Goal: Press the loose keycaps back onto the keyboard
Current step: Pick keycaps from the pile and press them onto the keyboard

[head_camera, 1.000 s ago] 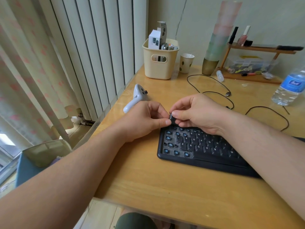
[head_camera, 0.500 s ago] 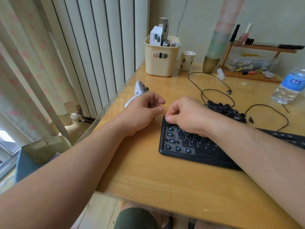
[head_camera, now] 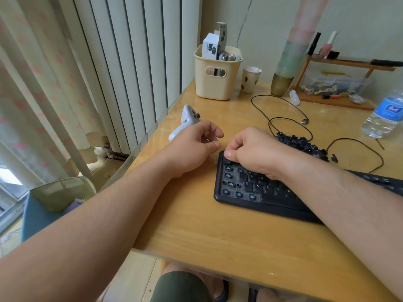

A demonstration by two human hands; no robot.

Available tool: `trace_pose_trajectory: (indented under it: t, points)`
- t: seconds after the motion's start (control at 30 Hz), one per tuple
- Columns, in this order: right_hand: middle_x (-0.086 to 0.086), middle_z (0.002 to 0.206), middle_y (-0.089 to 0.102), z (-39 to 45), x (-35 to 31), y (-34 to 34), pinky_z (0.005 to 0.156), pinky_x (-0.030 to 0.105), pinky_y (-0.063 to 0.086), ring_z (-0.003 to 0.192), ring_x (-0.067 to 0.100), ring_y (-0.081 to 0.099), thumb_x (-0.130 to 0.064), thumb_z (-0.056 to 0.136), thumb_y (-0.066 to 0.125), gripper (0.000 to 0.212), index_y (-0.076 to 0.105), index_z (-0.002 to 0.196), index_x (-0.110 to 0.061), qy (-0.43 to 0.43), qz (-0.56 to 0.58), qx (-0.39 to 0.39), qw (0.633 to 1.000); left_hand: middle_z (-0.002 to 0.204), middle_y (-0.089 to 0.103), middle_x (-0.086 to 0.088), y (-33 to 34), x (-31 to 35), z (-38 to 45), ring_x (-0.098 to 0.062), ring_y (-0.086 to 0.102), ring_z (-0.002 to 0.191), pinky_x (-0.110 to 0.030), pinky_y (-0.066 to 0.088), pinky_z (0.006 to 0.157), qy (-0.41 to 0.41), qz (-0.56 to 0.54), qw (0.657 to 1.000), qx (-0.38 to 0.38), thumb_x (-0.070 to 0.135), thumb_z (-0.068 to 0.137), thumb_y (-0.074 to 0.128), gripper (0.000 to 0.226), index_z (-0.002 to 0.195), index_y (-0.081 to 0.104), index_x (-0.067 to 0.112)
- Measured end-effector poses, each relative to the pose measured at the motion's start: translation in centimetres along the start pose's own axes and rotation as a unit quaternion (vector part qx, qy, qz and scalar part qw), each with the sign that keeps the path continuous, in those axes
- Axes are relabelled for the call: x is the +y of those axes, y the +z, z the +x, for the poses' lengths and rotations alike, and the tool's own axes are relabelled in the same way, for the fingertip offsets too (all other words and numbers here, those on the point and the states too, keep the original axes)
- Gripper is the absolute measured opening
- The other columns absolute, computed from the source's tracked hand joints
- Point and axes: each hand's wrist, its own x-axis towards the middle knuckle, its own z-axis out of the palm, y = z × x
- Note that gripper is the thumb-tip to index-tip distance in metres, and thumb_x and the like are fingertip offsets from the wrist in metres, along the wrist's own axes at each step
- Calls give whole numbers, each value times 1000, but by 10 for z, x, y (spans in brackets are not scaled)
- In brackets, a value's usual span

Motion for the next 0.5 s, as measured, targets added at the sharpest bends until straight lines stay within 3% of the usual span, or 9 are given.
trace_pose_trajectory:
  t: [0.37, 0.5]
  points:
    - [-10, 90, 68, -2, -3, 3, 64, 24, 44, 86, 9, 62, -27, 94, 71, 14, 73, 81, -27, -27, -55, 6, 998, 88, 61, 11, -1, -1, 0, 0, 54, 72, -26, 55, 71, 2, 1, 1000, -1, 14, 99, 66, 16, 110, 67, 25]
    - [-2, 96, 72, 3, 3, -1, 90, 41, 53, 98, 21, 65, -24, 96, 70, 13, 76, 84, -24, 21, 51, -12, 998, 88, 61, 12, -1, -1, -1, 3, 53, 71, -25, 54, 70, 3, 8, 1000, -3, 14, 99, 66, 16, 112, 67, 25]
